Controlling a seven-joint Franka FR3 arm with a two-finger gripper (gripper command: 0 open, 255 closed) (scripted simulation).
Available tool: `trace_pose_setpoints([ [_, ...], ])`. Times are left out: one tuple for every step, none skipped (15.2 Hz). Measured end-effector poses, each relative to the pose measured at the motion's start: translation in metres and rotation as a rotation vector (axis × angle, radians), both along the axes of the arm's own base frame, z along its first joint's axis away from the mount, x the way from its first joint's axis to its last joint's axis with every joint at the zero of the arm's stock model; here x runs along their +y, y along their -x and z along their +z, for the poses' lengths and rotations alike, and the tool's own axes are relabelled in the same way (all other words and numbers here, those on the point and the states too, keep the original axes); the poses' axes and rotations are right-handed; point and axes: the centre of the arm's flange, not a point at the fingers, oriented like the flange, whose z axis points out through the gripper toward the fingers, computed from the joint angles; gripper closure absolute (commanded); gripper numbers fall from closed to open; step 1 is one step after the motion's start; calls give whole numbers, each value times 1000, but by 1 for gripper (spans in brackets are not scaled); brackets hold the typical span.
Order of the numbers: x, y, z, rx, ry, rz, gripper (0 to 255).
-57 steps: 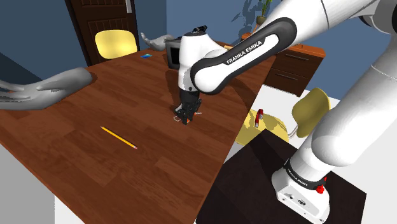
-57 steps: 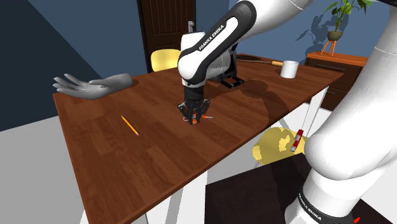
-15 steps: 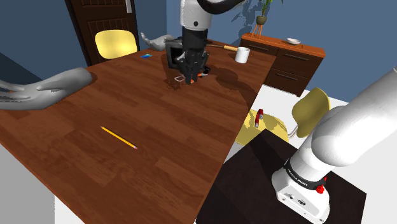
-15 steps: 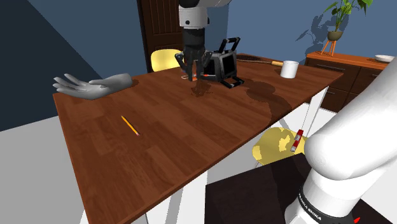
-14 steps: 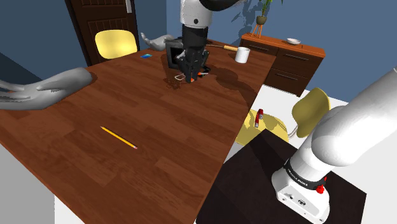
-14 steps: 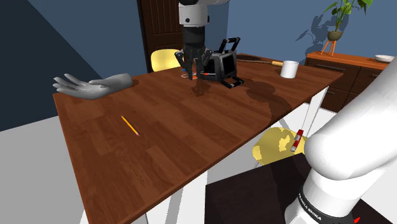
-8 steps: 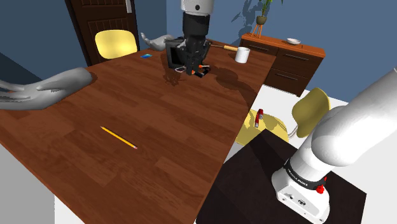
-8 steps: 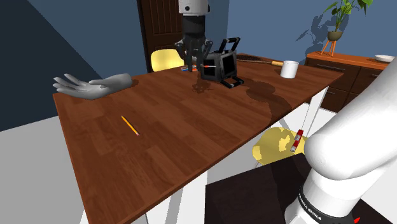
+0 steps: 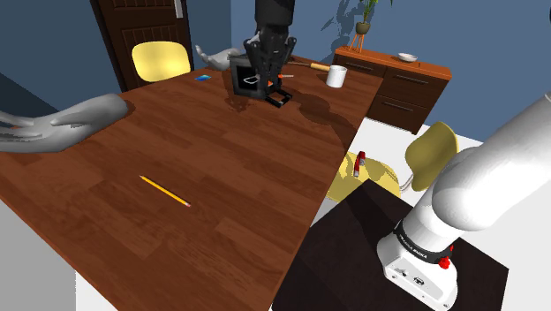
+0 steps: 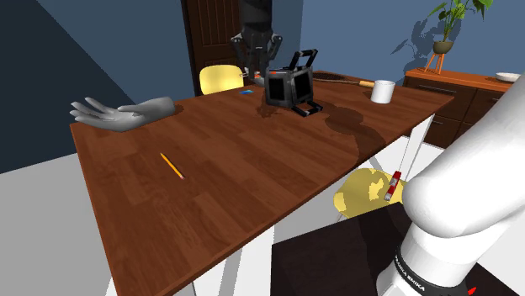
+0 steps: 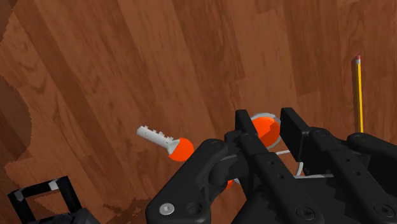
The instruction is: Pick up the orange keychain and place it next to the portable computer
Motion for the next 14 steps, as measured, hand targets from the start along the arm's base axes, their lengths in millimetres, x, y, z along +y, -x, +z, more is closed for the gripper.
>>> trace_pose_setpoints([
  [1,0,5,0,0,0,255],
  [1,-1,11,0,0,0,255],
  [1,-1,15,0,0,0,255],
  [1,0,21,0,0,0,255],
  [1,0,26,0,0,0,255],
  [0,0,32,0,0,0,255],
  [0,-1,38,0,0,0,255],
  [0,-2,43,0,0,0,255],
  [-1,-1,47,0,0,0,255],
  [0,-1,53,0,0,0,255],
  [1,-1,59,0,0,0,255],
  [1,-1,65,0,0,0,255],
  [1,-1,68,0,0,0,255],
  [-5,-3,70,0,0,0,255],
])
